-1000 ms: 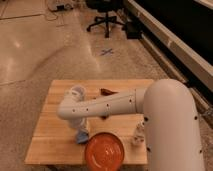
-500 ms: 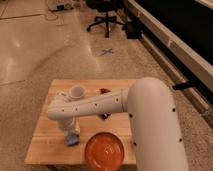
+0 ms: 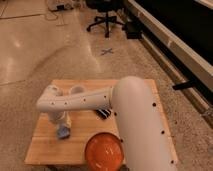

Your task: Wipe the white sponge on the table

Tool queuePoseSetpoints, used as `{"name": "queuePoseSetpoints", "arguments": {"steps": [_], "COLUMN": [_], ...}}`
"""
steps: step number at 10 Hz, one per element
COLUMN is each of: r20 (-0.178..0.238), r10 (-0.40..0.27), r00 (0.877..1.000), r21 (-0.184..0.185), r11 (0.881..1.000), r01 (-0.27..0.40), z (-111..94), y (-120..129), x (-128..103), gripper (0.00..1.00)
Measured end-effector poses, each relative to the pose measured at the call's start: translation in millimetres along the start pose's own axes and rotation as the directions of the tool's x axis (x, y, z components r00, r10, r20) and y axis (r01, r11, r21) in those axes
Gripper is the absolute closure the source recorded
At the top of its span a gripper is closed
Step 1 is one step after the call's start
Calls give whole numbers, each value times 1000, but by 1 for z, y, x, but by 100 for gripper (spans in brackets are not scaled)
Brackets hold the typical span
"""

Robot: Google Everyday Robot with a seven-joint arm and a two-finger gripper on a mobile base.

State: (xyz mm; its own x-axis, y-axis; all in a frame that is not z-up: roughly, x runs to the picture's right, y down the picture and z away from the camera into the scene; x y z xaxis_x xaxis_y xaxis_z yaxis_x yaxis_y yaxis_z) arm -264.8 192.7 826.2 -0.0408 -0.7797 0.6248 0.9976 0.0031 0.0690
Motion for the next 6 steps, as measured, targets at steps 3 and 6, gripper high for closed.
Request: {"name": "queuePoseSetpoints", "arguments": {"steps": [3,6], "r20": [-38,-67], "r10": [13,55], "r00": [999,996], "r21": [-12,-43], "r11": [1000,997], "r01": [-14,-58], "z": [1,3], "y": [-4,15], "x": [25,49], "gripper": [100,100]}}
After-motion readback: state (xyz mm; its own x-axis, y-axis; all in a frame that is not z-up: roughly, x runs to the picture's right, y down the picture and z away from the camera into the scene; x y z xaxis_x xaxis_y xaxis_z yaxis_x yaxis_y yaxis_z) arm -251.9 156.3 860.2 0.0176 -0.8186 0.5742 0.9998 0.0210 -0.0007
